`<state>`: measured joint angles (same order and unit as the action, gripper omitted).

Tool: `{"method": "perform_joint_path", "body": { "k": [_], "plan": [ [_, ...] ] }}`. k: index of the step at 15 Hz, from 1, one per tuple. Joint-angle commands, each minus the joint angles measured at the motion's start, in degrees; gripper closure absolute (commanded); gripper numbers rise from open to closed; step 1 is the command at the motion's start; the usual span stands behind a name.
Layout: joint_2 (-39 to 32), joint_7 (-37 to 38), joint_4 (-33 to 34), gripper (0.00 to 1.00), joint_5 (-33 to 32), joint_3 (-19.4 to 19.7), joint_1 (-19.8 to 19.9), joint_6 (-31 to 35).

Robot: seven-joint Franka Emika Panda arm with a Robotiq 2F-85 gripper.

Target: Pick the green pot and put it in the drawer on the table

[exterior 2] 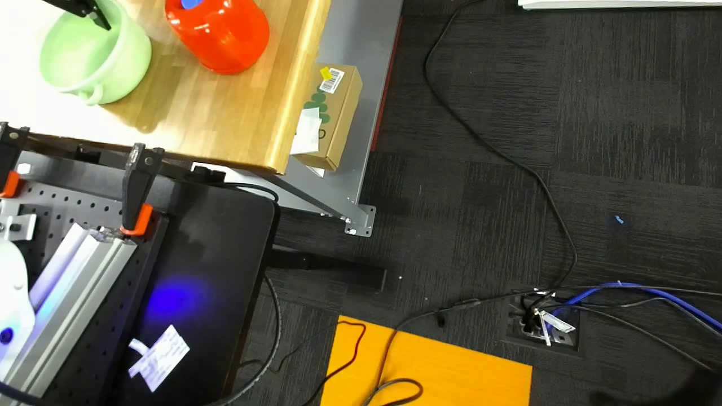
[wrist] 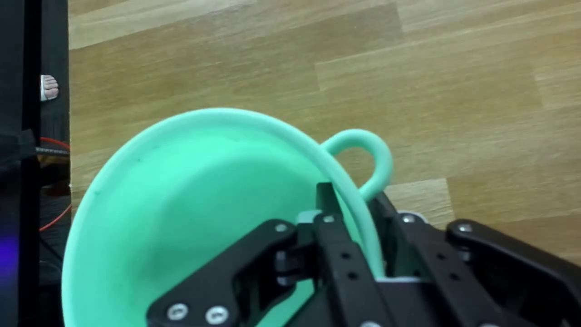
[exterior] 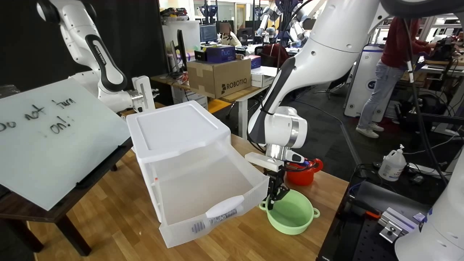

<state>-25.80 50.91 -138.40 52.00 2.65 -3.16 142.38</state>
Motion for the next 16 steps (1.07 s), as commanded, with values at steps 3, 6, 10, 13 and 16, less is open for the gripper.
{"method": "perform_joint_path", "body": {
  "k": [3, 6, 10, 13, 16],
  "plan": [
    [2.02, -3.49, -1.33, 0.98, -1.11, 0.28, 0.71, -0.80],
    [2.59, -3.43, -2.06, 0.98, -1.49, 0.69, 0.49, -0.33],
    [7.00, -3.82, -6.04, 0.98, -1.28, 1.17, 0.49, 0.85],
    [14.03, -3.73, -10.98, 0.98, -1.95, 1.55, 0.10, 2.30],
    [22.13, -1.59, -15.97, 0.98, -4.11, 0.99, -0.27, 4.46]
  ]
}}
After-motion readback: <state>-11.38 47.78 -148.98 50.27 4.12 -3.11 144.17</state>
